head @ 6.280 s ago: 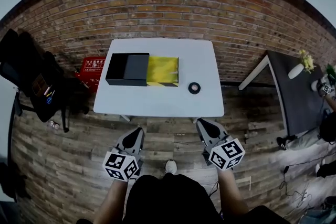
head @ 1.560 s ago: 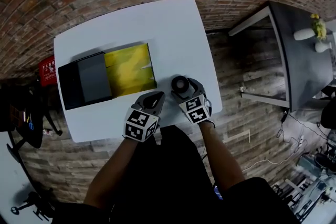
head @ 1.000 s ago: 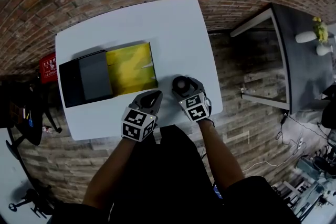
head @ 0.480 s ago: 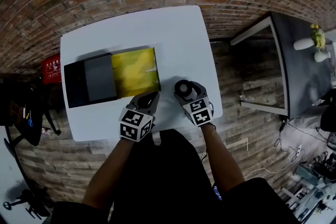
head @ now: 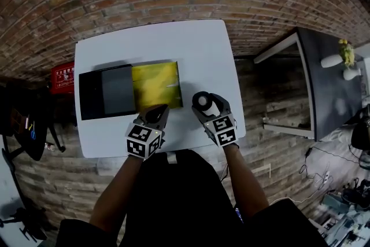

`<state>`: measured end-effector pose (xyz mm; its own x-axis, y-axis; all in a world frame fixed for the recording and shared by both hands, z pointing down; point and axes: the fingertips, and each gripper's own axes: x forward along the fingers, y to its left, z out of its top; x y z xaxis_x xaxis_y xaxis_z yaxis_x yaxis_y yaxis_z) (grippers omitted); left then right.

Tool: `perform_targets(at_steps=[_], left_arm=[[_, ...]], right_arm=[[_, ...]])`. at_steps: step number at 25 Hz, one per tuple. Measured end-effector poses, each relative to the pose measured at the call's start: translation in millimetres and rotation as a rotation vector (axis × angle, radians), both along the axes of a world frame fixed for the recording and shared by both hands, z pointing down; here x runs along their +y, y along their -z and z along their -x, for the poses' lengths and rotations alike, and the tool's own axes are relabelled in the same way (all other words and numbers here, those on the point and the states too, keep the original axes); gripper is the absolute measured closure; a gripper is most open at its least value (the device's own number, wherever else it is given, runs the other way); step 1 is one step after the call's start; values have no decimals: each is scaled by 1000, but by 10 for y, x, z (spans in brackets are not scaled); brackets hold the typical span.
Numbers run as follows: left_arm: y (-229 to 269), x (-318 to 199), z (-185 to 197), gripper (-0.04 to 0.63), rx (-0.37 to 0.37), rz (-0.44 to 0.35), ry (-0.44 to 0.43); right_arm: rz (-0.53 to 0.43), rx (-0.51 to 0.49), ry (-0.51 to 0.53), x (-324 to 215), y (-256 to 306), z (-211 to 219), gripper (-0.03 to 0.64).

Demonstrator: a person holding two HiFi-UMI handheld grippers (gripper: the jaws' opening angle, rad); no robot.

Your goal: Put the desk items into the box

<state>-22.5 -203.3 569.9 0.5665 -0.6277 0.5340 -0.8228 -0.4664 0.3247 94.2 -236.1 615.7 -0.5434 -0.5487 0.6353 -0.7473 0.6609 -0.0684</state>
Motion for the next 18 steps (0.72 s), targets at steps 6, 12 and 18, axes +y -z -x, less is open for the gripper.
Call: perform_targets(at_steps=[6,12,18], left_arm=[[83,6,345,583,-6,-21,70],[146,35,681,584,-11,-36,140],[166,78,951,583,-7,-39,203]], right_arm=[[-50,-18,58,-111,264,307,276],[-79,-39,117,-155,381,708,276],[-69,-44,198,-142,352,1177,276]])
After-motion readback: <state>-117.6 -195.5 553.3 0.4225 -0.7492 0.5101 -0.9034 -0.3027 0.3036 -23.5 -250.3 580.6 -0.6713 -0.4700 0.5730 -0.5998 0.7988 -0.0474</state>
